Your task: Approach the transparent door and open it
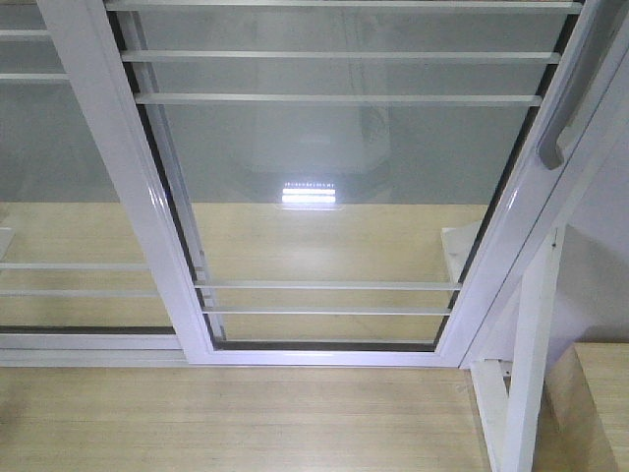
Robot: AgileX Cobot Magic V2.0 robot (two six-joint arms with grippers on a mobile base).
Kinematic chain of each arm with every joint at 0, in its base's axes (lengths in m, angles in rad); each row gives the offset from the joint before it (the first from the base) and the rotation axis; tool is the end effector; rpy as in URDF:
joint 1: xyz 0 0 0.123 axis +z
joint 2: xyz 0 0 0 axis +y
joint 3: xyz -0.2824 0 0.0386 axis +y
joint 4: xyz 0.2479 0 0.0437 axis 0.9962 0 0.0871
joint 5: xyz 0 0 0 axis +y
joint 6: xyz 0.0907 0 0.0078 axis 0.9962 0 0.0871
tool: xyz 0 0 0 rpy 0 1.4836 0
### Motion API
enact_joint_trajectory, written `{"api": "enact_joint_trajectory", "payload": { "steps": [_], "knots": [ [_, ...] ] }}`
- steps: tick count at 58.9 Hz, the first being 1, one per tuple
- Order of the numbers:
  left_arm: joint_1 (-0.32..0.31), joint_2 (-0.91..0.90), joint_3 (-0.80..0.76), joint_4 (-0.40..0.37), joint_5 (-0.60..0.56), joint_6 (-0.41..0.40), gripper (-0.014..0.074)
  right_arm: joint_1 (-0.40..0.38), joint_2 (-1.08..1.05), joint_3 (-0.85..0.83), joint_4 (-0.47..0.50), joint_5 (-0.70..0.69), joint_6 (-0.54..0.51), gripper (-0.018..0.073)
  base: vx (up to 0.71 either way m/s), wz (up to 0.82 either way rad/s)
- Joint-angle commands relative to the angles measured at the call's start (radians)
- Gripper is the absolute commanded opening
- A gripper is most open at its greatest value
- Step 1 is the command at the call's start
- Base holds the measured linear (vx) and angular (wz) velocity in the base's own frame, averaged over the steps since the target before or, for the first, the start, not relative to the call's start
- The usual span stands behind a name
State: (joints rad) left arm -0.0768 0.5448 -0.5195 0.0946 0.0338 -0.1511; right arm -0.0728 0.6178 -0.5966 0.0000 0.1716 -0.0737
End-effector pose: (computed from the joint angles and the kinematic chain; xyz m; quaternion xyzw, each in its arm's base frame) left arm 0.1181 -0.0088 0.3422 0.0059 0.6970 -0.0467 0.7155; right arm 0.1311 -0.0096 0.3468 -0.0003 0.7434 -0.0489 0.6670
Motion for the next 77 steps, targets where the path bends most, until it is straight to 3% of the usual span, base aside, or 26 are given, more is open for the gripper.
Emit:
{"api": "enact_joint_trajectory", "payload": {
  "steps": [1,12,26,32,47,59,65,77],
  "knots": [
    [-0.003,0.072,-0.020,-0.008,-0.034,-0.006,0.0006,-0.005,0.063,-0.034,-0.010,-0.090,-0.057,0.0006,0.00,0.00],
    [-0.003,0.156,-0.011,-0.009,-0.034,-0.016,0.0067,-0.005,0.157,-0.034,-0.010,-0.084,-0.081,0.0090,0.00,0.00],
    [-0.003,0.160,-0.011,-0.009,-0.095,-0.016,0.0231,-0.005,0.252,-0.034,0.000,-0.096,-0.079,0.0346,0.00,0.00],
    [-0.003,0.160,-0.011,-0.009,-0.122,-0.016,0.0277,-0.005,0.318,-0.034,0.008,-0.132,-0.057,0.0415,0.00,0.00],
    [-0.003,0.160,-0.011,-0.009,-0.131,-0.016,0.0283,-0.006,0.559,-0.034,0.011,-0.548,-0.057,0.0433,0.00,0.00],
    [-0.003,0.160,-0.011,-0.009,-0.131,-0.015,0.0283,-0.007,0.776,-0.041,0.099,-0.812,-0.056,0.0433,0.00,0.00],
    [-0.003,0.160,-0.011,-0.009,-0.131,-0.015,0.0283,-0.007,0.868,-0.074,0.111,-0.881,-0.056,0.0433,0.00,0.00],
    [-0.003,0.160,-0.011,-0.009,-0.131,-0.015,0.0283,-0.007,1.017,-0.199,0.101,-0.890,-0.056,0.0433,0.00,0.00]
  ]
}}
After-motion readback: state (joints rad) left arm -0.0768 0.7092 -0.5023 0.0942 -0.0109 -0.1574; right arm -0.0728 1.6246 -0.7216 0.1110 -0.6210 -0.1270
